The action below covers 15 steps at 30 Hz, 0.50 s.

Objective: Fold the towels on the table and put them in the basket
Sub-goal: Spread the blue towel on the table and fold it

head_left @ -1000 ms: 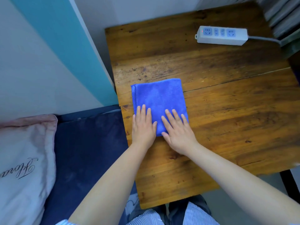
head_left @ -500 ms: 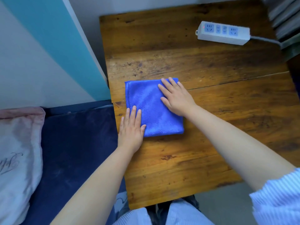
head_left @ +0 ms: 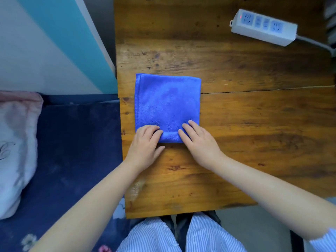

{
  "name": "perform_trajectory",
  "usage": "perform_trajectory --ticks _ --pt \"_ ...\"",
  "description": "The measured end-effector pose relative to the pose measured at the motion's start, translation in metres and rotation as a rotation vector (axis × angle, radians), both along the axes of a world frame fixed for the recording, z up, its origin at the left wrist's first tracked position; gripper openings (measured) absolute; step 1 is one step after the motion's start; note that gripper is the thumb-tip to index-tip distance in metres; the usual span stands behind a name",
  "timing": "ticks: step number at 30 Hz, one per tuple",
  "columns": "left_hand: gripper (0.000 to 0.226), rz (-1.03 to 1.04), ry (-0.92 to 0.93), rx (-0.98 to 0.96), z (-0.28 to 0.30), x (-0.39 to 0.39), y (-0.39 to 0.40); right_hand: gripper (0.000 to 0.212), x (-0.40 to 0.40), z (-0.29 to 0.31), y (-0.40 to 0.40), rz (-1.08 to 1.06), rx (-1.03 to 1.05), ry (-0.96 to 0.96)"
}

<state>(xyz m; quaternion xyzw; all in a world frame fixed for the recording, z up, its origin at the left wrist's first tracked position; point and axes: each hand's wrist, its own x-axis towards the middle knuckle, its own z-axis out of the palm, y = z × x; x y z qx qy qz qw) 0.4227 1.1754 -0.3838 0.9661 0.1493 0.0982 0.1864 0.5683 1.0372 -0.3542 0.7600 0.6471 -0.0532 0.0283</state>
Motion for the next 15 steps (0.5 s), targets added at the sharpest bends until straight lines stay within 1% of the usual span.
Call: perform_trajectory --ticks 3,5,7,9,11,13,14,15 --pt "0.058 0.071 0.041 -0.043 -0.003 0.005 -0.003 0.022 0.003 -0.006 0.01 0.035 0.066 -0.043" --pt "0.066 0.098 0.041 -0.063 -0.002 0.006 -0.004 0.016 0.005 -0.004 0.019 0.055 0.042 -0.043" --pt "0.069 0.121 0.049 -0.091 -0.002 0.004 -0.006 0.017 0.01 0.005 0.026 0.063 -0.018 -0.009" --pt "0.071 0.19 0.08 -0.102 0.0 0.004 -0.011 0.023 0.017 0.016 0.029 0.056 -0.005 0.054" --pt "0.065 0.301 0.062 -0.075 0.003 0.006 -0.017 0.021 0.025 0.026 0.027 0.081 0.051 0.172" --pt "0.042 0.452 0.015 -0.049 0.008 0.009 -0.025 0.025 0.033 0.038 0.026 0.111 0.093 0.277" --pt "0.034 0.512 0.0 -0.051 0.012 0.011 -0.027 0.027 0.036 0.045 0.027 0.109 0.098 0.308" --pt "0.033 0.568 -0.016 -0.055 0.018 0.01 -0.034 0.027 0.037 0.055 0.028 0.128 0.09 0.318"
